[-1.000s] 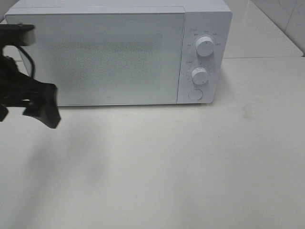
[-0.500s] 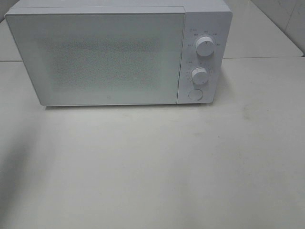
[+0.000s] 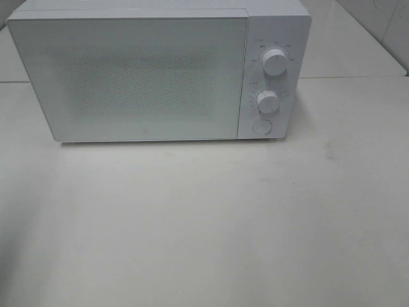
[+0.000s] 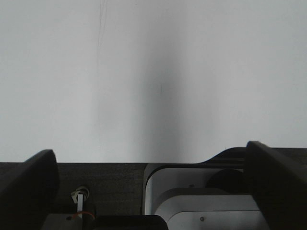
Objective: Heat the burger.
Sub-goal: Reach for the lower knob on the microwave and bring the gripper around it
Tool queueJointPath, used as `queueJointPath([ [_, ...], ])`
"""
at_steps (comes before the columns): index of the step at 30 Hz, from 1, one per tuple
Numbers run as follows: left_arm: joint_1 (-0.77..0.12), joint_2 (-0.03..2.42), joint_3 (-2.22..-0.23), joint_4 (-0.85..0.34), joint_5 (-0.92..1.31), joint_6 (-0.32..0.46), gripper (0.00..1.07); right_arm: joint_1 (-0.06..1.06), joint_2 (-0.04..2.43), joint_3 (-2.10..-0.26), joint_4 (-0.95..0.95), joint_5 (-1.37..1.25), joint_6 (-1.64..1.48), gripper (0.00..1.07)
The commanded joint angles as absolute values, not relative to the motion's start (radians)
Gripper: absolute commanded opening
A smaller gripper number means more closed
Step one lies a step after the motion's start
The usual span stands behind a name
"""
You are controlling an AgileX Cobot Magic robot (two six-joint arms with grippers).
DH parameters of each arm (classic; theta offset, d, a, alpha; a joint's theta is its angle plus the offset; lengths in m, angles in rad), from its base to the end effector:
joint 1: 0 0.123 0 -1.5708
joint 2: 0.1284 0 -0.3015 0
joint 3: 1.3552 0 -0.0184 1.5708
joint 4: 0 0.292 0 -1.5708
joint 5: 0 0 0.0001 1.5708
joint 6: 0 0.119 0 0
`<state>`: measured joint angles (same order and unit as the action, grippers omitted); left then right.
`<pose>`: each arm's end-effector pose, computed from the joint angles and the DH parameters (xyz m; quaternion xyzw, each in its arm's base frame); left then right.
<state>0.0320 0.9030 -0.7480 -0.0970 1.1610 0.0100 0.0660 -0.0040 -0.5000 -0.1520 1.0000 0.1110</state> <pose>0.1778 -0.0049 0.2686 -0.0223 0.9841 -0.0435 0.1709 0.0424 -0.0124 0.2920 0.0195 0.8333 -0.0273 0.5518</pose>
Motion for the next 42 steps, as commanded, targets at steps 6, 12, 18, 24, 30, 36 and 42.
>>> queueJointPath([
  [6,0.034,0.581,-0.613,-0.103,1.159,0.075,0.99,0.061,-0.033,-0.497,-0.153,0.996,0.106,0.74],
  [12,0.034,0.394,-0.557,-0.105,1.161,0.075,0.99,0.061,-0.033,-0.497,-0.153,0.996,0.106,0.74],
  [18,0.034,0.228,-0.554,-0.104,1.128,0.083,0.99,0.061,-0.033,-0.497,-0.153,0.996,0.106,0.74],
  [24,0.034,0.021,-0.522,-0.095,1.073,0.081,0.99,0.061,-0.033,-0.497,-0.153,0.996,0.106,0.74],
  [30,0.034,-0.022,-0.522,-0.095,1.073,0.077,0.99,0.061,-0.032,-0.497,-0.153,0.996,0.106,0.74],
  [36,0.034,-0.025,-0.522,-0.097,1.072,0.075,0.99,0.061,-0.03,-0.497,-0.153,0.996,0.106,0.74],
  [42,0.034,-0.022,-0.522,-0.098,1.072,0.075,0.99,0.061,-0.03,-0.497,-0.153,0.996,0.106,0.74],
])
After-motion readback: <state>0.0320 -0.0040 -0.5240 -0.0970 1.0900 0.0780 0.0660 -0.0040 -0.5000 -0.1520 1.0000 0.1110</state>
